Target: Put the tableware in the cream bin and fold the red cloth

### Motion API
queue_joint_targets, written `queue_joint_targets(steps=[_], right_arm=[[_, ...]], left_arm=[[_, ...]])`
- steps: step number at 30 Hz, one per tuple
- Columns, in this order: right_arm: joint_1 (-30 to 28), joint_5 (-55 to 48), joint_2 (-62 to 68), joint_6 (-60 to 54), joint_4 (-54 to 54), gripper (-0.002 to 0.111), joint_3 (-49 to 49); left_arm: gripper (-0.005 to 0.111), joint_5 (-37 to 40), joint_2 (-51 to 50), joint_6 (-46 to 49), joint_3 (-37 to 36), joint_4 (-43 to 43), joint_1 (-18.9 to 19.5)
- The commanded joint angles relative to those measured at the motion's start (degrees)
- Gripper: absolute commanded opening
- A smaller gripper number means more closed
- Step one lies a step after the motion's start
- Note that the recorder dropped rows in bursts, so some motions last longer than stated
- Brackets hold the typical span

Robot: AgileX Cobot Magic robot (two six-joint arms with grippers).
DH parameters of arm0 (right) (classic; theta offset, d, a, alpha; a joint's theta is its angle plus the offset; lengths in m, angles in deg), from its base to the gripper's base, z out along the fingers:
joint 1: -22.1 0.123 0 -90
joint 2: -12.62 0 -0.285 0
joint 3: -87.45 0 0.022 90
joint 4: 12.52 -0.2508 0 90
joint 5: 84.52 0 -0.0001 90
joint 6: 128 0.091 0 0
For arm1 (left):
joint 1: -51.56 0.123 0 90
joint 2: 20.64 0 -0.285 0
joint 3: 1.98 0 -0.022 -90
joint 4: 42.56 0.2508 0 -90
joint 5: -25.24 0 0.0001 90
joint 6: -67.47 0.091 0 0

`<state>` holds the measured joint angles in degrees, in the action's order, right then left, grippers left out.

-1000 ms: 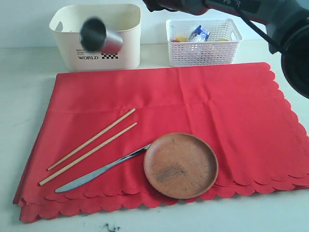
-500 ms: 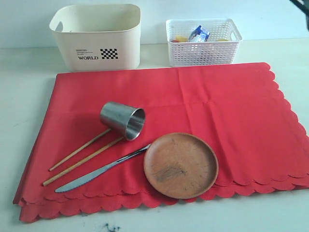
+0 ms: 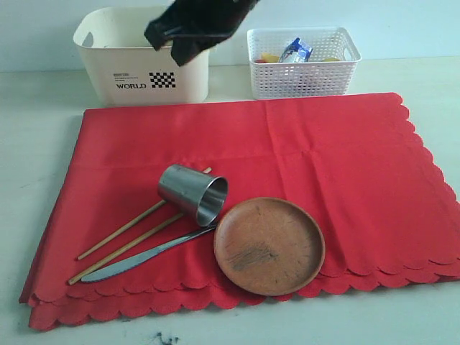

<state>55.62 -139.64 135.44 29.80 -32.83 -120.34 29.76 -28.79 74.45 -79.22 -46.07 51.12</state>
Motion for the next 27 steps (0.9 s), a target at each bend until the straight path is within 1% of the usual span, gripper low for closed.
queue_joint_targets(steps=[1,3,4,6,8,13,16,18,27], right_arm=[[2.3,-1.9,-1.0,0.6,1.8,0.0,6.0],[4.1,-1.6,-1.0,2.7,5.6,0.004,8.0],[5.2,-1.2,-1.0,4.4,8.6,0.007,8.9],[7.4,0.8,-1.0,8.9,14.4,0.017,10.5],[8.8,3.1,-0.4,11.8,19.1,0.028,11.5],[10.0,6.4,2.6,13.3,20.3,0.06,11.6],[10.4,7.0,4.8,11.9,20.3,0.072,11.5],[10.5,6.8,6.1,10.2,19.5,0.074,11.5],[10.5,7.0,11.7,7.3,19.4,0.073,11.5]], left_arm=[[0.005,0.0,0.4,-0.1,0.0,-0.3,-0.2],[0.005,0.0,0.4,-0.1,0.0,-0.3,-0.2],[0.005,0.0,0.4,-0.1,0.0,-0.3,-0.2],[0.005,0.0,0.4,-0.1,0.0,-0.3,-0.2],[0.005,0.0,0.4,-0.1,0.0,-0.3,-0.2],[0.005,0.0,0.4,-0.1,0.0,-0.3,-0.2],[0.005,0.0,0.4,-0.1,0.0,-0.3,-0.2],[0.005,0.0,0.4,-0.1,0.0,-0.3,-0.2],[0.005,0.0,0.4,-0.1,0.0,-0.3,-0.2]])
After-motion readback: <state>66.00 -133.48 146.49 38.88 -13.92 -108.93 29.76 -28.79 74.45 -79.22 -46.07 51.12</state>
